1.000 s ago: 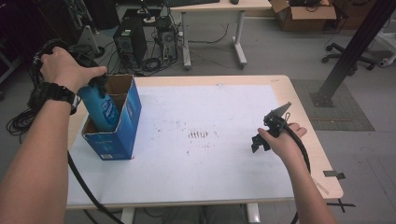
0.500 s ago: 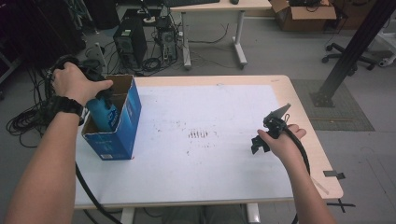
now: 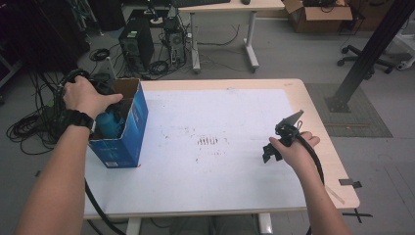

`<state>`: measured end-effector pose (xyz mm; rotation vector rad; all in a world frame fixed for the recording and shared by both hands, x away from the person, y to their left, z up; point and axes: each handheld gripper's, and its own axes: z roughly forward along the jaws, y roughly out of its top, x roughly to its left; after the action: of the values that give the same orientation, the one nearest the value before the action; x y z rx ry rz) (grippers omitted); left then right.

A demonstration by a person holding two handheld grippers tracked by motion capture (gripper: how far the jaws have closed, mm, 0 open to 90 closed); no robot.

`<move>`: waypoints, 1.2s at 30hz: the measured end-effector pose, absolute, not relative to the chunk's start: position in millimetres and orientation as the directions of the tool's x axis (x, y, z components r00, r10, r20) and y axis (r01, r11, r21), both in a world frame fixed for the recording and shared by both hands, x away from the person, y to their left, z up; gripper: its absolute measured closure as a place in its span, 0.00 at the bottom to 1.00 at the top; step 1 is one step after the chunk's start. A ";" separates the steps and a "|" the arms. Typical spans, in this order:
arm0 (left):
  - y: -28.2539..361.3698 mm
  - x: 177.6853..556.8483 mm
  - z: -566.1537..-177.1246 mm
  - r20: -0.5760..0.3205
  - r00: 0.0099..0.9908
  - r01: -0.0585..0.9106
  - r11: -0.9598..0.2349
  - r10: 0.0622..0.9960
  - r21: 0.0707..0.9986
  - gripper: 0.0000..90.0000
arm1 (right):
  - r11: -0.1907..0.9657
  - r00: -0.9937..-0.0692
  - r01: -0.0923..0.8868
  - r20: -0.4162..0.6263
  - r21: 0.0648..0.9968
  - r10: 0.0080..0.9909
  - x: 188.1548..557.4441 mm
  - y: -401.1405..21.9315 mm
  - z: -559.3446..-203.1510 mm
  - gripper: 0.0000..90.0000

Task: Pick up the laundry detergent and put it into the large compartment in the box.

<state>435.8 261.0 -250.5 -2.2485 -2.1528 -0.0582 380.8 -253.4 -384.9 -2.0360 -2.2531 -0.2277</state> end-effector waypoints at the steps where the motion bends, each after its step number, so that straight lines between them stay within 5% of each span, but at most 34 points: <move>1: 261.0 435.8 -250.5 0.046 0.043 0.999 -0.044 0.998 0.006 0.42 | 0.097 -0.103 0.994 0.171 0.046 0.980 380.8 -253.4 -384.9 0.04; 36: 264.3 438.2 -280.1 0.035 0.047 0.999 -0.047 0.998 -0.020 0.41 | 0.110 -0.115 0.993 0.167 0.041 0.979 381.4 -247.7 -388.3 0.04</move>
<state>438.2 264.3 -280.1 -2.2446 -2.1418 -0.0177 381.4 -247.7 -388.3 -2.0213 -2.2649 -0.2165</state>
